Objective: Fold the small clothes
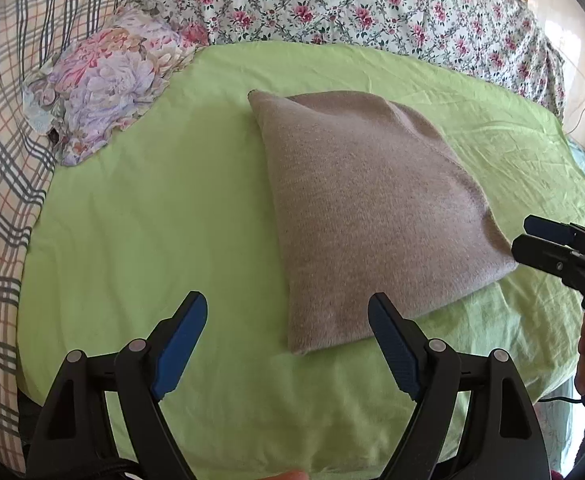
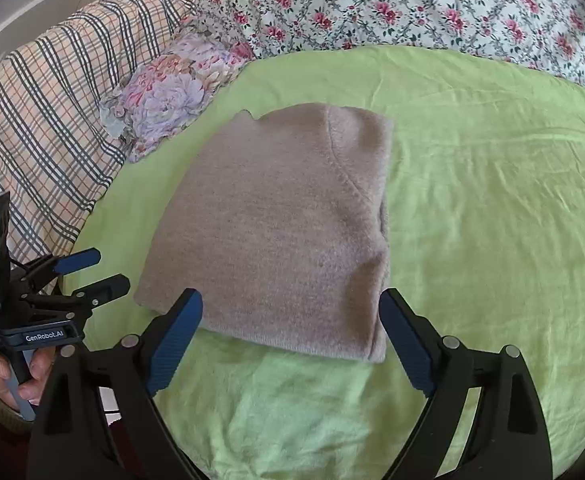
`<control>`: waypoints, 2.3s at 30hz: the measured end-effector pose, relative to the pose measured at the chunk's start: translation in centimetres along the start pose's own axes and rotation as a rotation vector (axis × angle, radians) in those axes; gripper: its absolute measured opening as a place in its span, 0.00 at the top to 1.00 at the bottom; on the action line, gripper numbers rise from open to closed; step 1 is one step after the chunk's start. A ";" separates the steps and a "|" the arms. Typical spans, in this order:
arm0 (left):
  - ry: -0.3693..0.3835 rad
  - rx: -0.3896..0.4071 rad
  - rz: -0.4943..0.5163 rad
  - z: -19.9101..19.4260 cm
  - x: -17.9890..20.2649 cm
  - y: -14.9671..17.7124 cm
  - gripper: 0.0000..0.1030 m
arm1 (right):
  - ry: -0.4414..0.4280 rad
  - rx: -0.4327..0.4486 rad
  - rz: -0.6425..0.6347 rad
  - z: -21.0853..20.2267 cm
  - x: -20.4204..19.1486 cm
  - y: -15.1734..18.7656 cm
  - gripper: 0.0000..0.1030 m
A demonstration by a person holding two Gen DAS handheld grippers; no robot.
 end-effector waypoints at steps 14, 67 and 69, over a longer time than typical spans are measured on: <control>0.006 0.006 0.025 0.9 1.1 -1.7 0.19 | 0.002 -0.019 -0.003 0.8 0.4 0.3 0.12; -0.015 0.044 -0.031 2.1 0.9 -5.2 0.17 | 0.004 0.015 -0.007 2.6 0.2 -3.0 0.11; -0.015 0.044 -0.030 2.1 1.0 -5.2 0.17 | 0.005 0.017 -0.001 2.6 0.2 -2.9 0.11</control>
Point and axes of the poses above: each gripper's, at about its wrist camera, not at the fingertips, and z roughly the way its jaws point, x to its right, y to its underside, the point moved 9 cm from there along z, roughly the way its jaws point, and after that the axes turned 2 degrees about -z, right-handed, at the moved point
